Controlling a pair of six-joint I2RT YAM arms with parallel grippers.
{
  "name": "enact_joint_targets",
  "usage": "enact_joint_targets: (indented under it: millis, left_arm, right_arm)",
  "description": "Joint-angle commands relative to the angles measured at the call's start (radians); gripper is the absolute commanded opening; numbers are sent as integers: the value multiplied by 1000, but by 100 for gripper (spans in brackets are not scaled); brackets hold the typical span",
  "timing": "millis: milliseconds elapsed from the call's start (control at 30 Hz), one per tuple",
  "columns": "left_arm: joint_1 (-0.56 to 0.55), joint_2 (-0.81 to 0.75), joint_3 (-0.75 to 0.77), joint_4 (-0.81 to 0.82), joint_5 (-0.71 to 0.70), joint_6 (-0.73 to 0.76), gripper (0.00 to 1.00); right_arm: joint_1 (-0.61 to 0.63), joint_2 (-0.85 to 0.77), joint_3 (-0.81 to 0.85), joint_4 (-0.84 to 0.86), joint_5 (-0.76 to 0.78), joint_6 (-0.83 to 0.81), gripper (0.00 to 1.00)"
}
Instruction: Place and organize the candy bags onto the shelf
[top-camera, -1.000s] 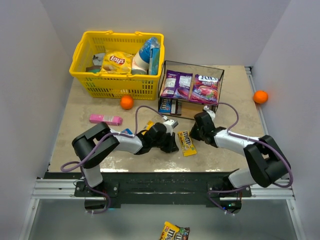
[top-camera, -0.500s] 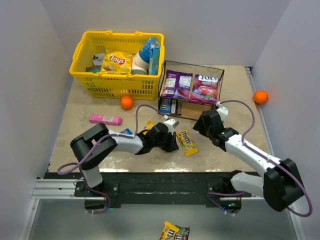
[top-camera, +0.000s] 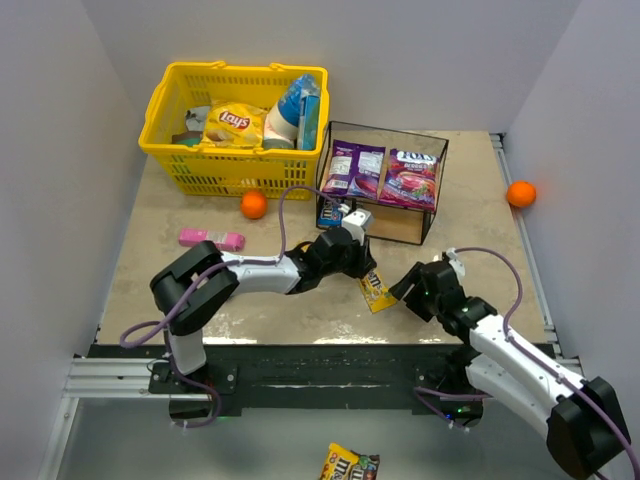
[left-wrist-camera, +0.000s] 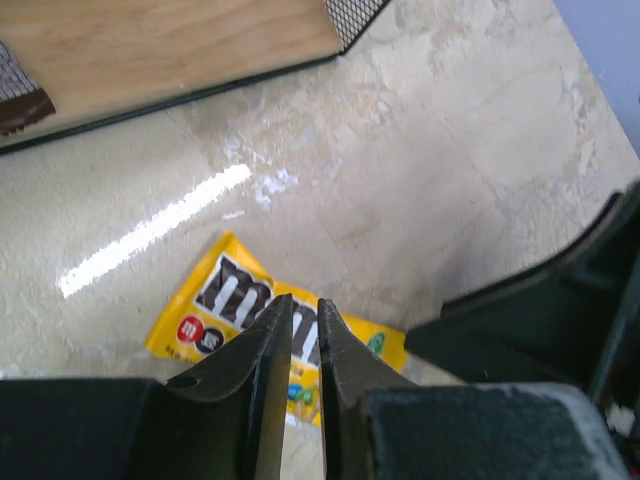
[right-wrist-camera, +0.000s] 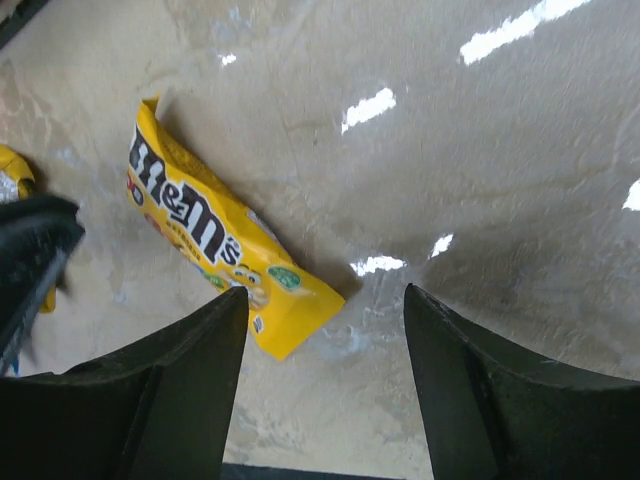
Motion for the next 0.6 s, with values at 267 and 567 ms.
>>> enact_joint_targets:
  millis: [267,567]
  left_arm:
    - [-2,168,87,11,-190,-1,19]
    - [-2,195,84,-25,-207,-44,17]
  right_arm:
    - [-1,-48,-53,45,-165,84,64]
    - [-1,-30,-130,140,-205,143,61]
